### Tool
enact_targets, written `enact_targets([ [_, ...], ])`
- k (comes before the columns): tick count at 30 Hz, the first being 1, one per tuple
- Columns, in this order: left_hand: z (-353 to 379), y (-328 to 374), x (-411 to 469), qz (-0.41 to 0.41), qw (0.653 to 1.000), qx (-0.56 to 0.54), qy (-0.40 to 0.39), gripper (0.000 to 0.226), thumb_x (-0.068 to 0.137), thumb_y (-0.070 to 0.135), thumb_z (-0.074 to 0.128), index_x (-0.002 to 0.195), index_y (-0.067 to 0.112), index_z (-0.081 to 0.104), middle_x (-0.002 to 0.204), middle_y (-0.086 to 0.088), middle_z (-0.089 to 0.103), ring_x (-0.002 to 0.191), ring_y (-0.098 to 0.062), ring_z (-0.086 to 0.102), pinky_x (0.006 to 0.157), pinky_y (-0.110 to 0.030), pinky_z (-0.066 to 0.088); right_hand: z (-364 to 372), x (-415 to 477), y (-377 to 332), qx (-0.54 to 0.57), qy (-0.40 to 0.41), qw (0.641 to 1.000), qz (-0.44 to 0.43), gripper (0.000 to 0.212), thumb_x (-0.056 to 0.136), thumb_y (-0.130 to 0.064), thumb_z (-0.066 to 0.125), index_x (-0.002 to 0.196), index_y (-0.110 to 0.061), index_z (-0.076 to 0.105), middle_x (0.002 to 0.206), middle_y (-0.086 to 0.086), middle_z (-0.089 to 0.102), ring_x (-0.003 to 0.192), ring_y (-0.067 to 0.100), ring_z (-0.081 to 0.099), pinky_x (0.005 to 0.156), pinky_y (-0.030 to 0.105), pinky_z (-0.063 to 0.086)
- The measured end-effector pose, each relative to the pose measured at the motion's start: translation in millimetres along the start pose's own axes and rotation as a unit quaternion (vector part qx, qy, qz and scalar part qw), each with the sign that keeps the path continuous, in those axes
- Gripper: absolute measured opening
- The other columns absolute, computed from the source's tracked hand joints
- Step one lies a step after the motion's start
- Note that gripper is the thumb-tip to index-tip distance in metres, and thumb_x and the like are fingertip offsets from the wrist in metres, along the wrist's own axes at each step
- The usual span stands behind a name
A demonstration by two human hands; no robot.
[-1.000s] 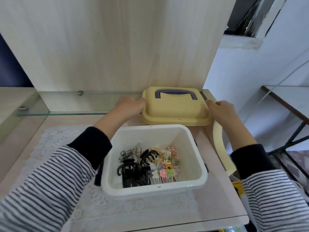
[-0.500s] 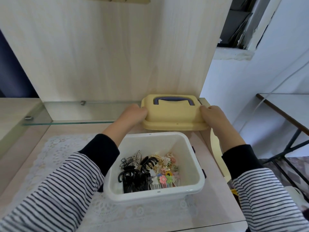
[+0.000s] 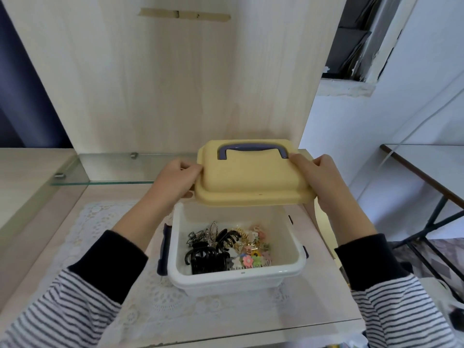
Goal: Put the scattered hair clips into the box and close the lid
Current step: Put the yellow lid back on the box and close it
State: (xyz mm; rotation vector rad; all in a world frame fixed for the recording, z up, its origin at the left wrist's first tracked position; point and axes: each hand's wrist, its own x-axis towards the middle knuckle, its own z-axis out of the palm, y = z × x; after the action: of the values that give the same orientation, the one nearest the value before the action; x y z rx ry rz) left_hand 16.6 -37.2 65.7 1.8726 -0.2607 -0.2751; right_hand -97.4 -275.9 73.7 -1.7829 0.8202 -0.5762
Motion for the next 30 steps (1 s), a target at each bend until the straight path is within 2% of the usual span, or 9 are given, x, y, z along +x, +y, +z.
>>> enact_targets([
  [6, -26, -19, -27, -0.015, 1.000, -0.002, -0.004, 0.023, 0.091, 0.034, 0.059, 0.101, 0.013, 0.062, 0.097, -0.006, 0.067, 0.080, -0.016, 0.063, 0.066, -0.028, 0.049, 4, -30, -4, 0.007, -0.008, 1.000, -0.015, 0.039, 0.082, -0.048, 0.063, 0.078, -0.018, 0.038, 0.082, -0.003, 0.046, 0.074, 0.013, 0.046, 0.059, 0.027, 0.034],
  [10, -35, -32, -49, -0.021, 1.000, -0.014, -0.008, 0.025, 0.093, 0.031, 0.058, 0.113, 0.017, 0.065, 0.096, -0.005, 0.070, 0.081, -0.015, 0.065, 0.068, -0.028, 0.049, 10, -48, 2, 0.008, -0.012, 1.000, -0.013, 0.036, 0.085, -0.047, 0.061, 0.075, -0.021, 0.038, 0.081, -0.003, 0.047, 0.072, 0.012, 0.046, 0.057, 0.027, 0.034],
  [13, -36, -40, -63, -0.020, 1.000, -0.014, -0.007, 0.028, 0.095, 0.028, 0.055, 0.121, 0.020, 0.063, 0.094, -0.002, 0.071, 0.082, -0.014, 0.066, 0.068, -0.027, 0.047, 14, -57, 7, 0.014, -0.030, 0.999, 0.004, 0.029, 0.087, -0.046, 0.058, 0.093, -0.019, 0.051, 0.089, -0.004, 0.053, 0.080, 0.012, 0.051, 0.062, 0.028, 0.039],
  [15, -36, -44, -71, -0.023, 1.000, -0.018, 0.002, 0.029, 0.096, 0.027, 0.053, 0.123, 0.020, 0.061, 0.094, -0.002, 0.070, 0.084, -0.014, 0.065, 0.066, -0.025, 0.046, 16, -62, 9, 0.015, -0.042, 0.999, 0.014, 0.034, 0.089, -0.046, 0.055, 0.105, -0.016, 0.058, 0.097, -0.002, 0.059, 0.088, 0.015, 0.055, 0.069, 0.031, 0.043],
  [17, -36, -48, -77, -0.026, 0.999, -0.019, 0.005, 0.030, 0.096, 0.026, 0.053, 0.124, 0.019, 0.060, 0.095, 0.000, 0.069, 0.086, -0.013, 0.065, 0.065, -0.023, 0.046, 17, -66, 11, 0.011, -0.046, 0.999, 0.013, 0.034, 0.091, -0.044, 0.051, 0.105, -0.015, 0.063, 0.097, -0.001, 0.062, 0.093, 0.018, 0.056, 0.076, 0.034, 0.045],
  [21, -32, -54, -87, -0.027, 0.999, -0.028, 0.001, 0.024, 0.097, 0.022, 0.051, 0.119, 0.021, 0.062, 0.094, 0.002, 0.069, 0.083, -0.012, 0.065, 0.062, -0.022, 0.046, 16, -74, 14, 0.009, -0.043, 0.999, 0.005, 0.025, 0.094, -0.035, 0.048, 0.090, -0.015, 0.063, 0.090, 0.000, 0.059, 0.088, 0.019, 0.053, 0.069, 0.030, 0.039],
  [23, -30, -57, -88, -0.033, 0.999, -0.032, 0.000, 0.023, 0.097, 0.022, 0.050, 0.117, 0.022, 0.062, 0.094, 0.001, 0.069, 0.080, -0.012, 0.064, 0.062, -0.023, 0.046, 16, -76, 17, 0.003, -0.046, 0.999, 0.018, 0.023, 0.094, -0.035, 0.047, 0.088, -0.015, 0.058, 0.091, 0.001, 0.057, 0.087, 0.019, 0.052, 0.069, 0.031, 0.039],
  [28, -28, -67, -90, -0.054, 0.998, -0.019, -0.001, 0.027, 0.096, 0.024, 0.050, 0.119, 0.020, 0.062, 0.102, 0.000, 0.069, 0.093, -0.015, 0.064, 0.083, -0.035, 0.052, 15, -77, 24, -0.021, -0.060, 0.997, 0.044, 0.018, 0.093, -0.028, 0.043, 0.091, -0.012, 0.053, 0.090, 0.003, 0.053, 0.082, 0.020, 0.048, 0.065, 0.031, 0.037],
  [30, -25, -68, -93, -0.054, 0.998, -0.012, -0.001, 0.022, 0.097, 0.021, 0.048, 0.115, 0.020, 0.062, 0.101, 0.002, 0.068, 0.090, -0.012, 0.062, 0.074, -0.029, 0.049, 15, -77, 26, -0.027, -0.061, 0.997, 0.048, 0.015, 0.092, -0.024, 0.042, 0.086, -0.014, 0.051, 0.086, 0.002, 0.050, 0.077, 0.019, 0.045, 0.062, 0.030, 0.035],
])
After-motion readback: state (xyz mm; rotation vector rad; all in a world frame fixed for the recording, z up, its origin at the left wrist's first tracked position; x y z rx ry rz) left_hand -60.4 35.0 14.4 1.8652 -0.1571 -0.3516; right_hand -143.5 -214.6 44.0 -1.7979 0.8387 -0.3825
